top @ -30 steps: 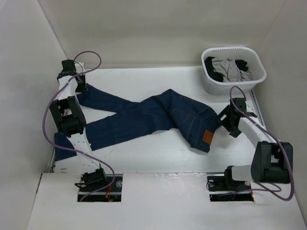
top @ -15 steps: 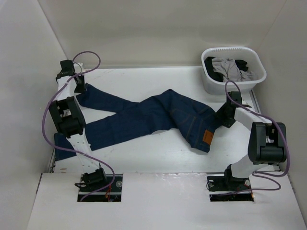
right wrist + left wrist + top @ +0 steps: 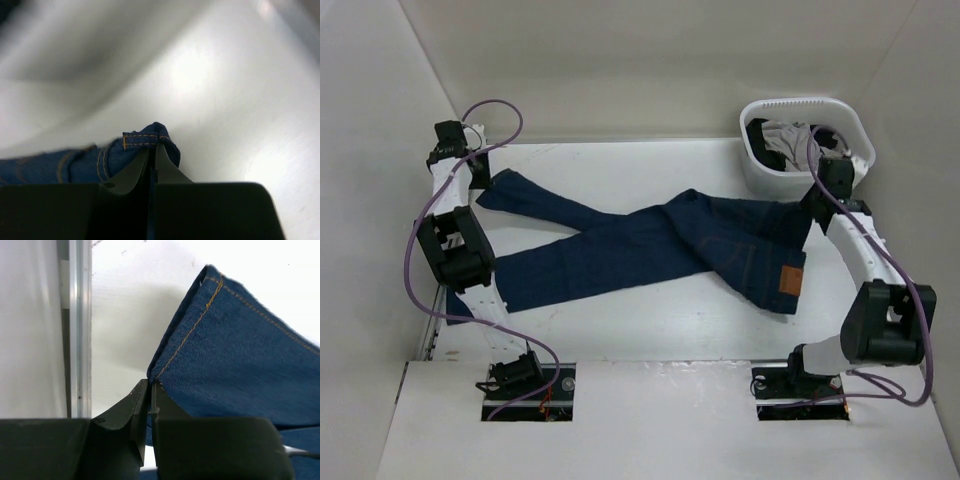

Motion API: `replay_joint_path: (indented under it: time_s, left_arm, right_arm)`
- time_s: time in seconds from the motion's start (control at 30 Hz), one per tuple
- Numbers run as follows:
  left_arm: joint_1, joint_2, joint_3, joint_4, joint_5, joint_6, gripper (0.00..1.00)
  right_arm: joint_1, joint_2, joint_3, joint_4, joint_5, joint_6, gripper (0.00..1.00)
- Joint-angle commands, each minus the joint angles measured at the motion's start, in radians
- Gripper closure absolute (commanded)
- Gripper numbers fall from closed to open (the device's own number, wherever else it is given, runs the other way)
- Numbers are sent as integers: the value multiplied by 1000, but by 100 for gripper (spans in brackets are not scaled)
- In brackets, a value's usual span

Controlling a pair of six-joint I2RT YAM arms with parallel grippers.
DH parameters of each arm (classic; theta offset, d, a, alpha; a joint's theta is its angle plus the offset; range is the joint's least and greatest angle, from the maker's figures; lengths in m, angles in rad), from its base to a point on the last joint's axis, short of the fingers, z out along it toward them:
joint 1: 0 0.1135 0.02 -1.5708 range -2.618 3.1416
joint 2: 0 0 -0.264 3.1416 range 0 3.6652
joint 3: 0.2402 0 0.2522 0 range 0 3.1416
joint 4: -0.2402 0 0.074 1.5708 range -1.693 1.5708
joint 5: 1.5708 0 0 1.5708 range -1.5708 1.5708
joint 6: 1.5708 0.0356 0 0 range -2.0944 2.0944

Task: Fold and stack the trousers
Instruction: Fold the trousers

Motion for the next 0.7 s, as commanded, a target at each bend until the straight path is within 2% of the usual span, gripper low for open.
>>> replay_joint_path:
  time_s: [0.0, 0.07, 0.2, 0.4, 0.5, 0.67]
  left_arm:
    - [6, -75, 9, 21, 10, 10, 97]
    - [6, -69, 16, 21, 10, 10, 97]
    - [4, -83, 21, 44, 10, -13, 98]
    - [39, -213, -24, 183, 33, -39, 99]
    - [52, -273, -60, 247, 122, -37, 99]
    - [66, -293, -38, 196, 168, -39, 97]
  right_arm:
    - [33, -78, 157, 115, 149, -229, 100]
    - [38, -40, 193, 86, 118, -260, 99]
    - [21, -34, 165, 11, 106, -182, 99]
    - [-79, -283, -17, 121, 91, -156, 100]
    - [-152, -354, -42, 129, 30, -171, 100]
    - [-197, -425, -91, 161, 6, -135, 100]
